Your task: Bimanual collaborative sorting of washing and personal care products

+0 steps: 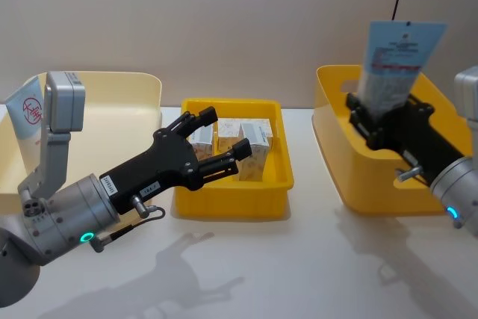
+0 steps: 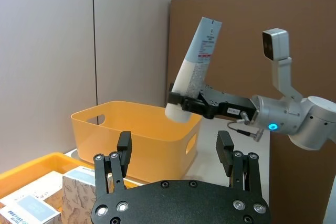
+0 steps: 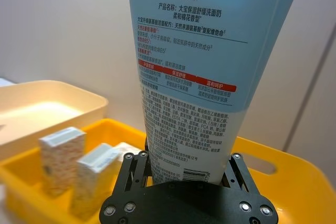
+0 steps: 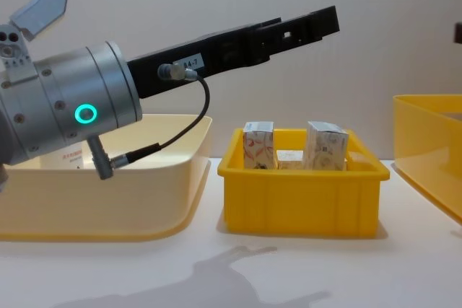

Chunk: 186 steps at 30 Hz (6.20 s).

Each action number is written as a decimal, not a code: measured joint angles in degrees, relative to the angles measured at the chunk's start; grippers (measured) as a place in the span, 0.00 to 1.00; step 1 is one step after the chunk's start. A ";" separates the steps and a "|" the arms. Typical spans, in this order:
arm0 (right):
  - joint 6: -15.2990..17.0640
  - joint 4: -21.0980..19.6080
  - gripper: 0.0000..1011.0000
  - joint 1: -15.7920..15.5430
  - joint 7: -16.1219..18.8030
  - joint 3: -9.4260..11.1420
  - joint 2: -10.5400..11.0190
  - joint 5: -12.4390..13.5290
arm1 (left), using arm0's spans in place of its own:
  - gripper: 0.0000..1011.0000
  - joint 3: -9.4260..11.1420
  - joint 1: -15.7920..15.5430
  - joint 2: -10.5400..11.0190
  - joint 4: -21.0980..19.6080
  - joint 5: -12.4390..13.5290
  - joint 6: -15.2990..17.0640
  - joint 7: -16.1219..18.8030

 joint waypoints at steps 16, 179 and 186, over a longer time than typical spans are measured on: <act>1.50 9.34 0.53 6.43 -7.05 2.40 -1.74 -5.19 | 0.99 0.00 0.00 0.00 0.00 0.00 0.00 0.00; -1.34 -0.96 0.99 -9.52 -6.72 -3.57 -10.30 -3.92 | 0.99 1.78 9.69 4.09 -7.04 27.25 -0.33 42.30; -1.07 -0.61 0.99 -8.58 -5.75 -3.53 -10.41 -3.64 | 0.99 1.79 9.72 4.10 -7.07 27.34 -0.33 42.46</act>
